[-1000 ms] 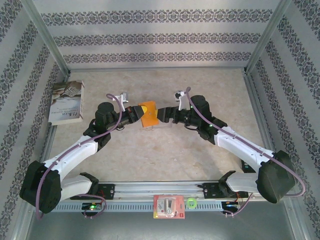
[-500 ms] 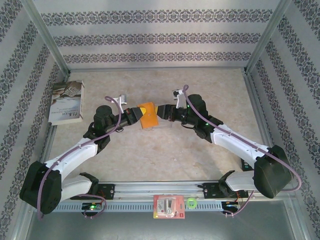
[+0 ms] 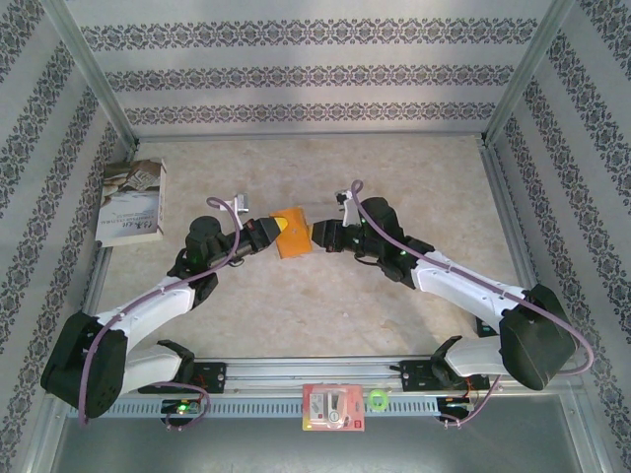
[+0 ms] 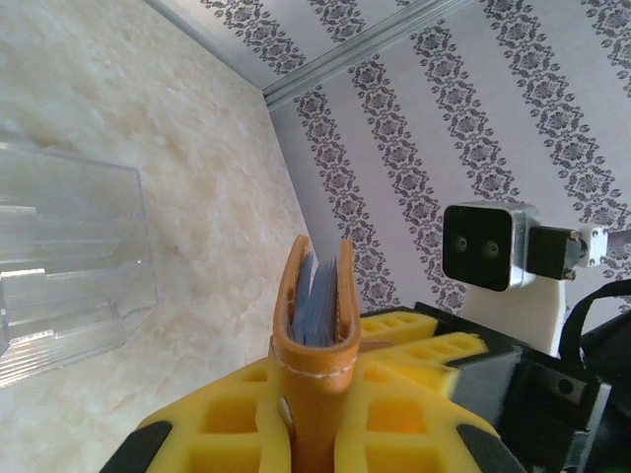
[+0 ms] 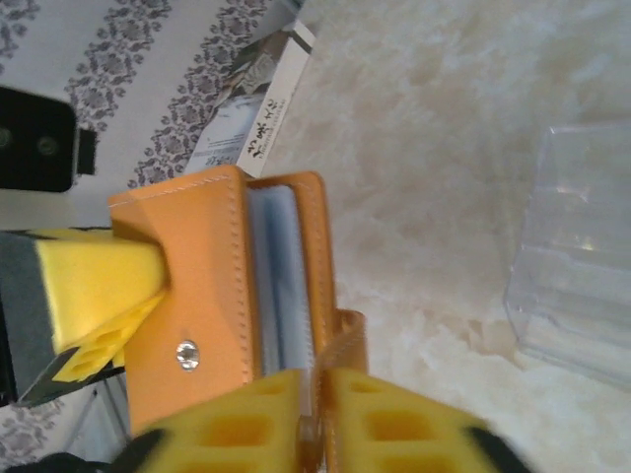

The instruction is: Take the credit cards out of the card holder

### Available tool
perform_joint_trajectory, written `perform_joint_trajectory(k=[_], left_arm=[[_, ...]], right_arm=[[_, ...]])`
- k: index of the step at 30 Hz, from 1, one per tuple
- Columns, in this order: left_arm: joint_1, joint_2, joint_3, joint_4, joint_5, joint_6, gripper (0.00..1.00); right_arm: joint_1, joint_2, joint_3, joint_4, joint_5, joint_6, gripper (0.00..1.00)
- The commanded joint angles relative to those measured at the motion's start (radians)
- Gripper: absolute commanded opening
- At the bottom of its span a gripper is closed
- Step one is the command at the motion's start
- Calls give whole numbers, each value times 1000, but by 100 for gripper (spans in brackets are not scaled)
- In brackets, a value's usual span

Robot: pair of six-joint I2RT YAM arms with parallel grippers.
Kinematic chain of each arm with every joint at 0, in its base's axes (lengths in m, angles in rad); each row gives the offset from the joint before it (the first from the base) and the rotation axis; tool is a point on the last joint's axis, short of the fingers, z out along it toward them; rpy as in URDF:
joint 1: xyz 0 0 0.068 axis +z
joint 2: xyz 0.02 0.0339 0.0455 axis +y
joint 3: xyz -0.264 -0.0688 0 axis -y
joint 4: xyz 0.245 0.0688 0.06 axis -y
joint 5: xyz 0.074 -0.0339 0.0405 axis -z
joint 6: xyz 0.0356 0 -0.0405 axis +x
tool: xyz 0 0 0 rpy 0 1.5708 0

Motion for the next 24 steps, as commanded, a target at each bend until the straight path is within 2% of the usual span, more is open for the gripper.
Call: perform_joint_trajectory(k=[1, 4, 8, 12, 17, 21, 24], left_arm=[[-22, -5, -19, 66, 5, -10, 0], [-87, 34, -48, 30, -11, 23, 0], [-154, 102, -120, 66, -49, 10, 1], [-190, 153, -146, 24, -73, 7, 15], [-220, 170, -63, -268, -98, 94, 41], [-220, 192, -36, -375, -120, 106, 51], [-221, 194, -17, -412, -136, 111, 53]], right_arm=[[19, -19, -14, -38, 32, -17, 0], [39, -37, -44, -89, 49, -23, 0], [68, -70, -120, -115, 78, -17, 0], [92, -112, -192, -143, 116, 1, 0], [118, -158, -250, -188, 156, 8, 0], [124, -187, -261, -217, 177, 11, 0], [132, -194, -239, -259, 189, 16, 0]])
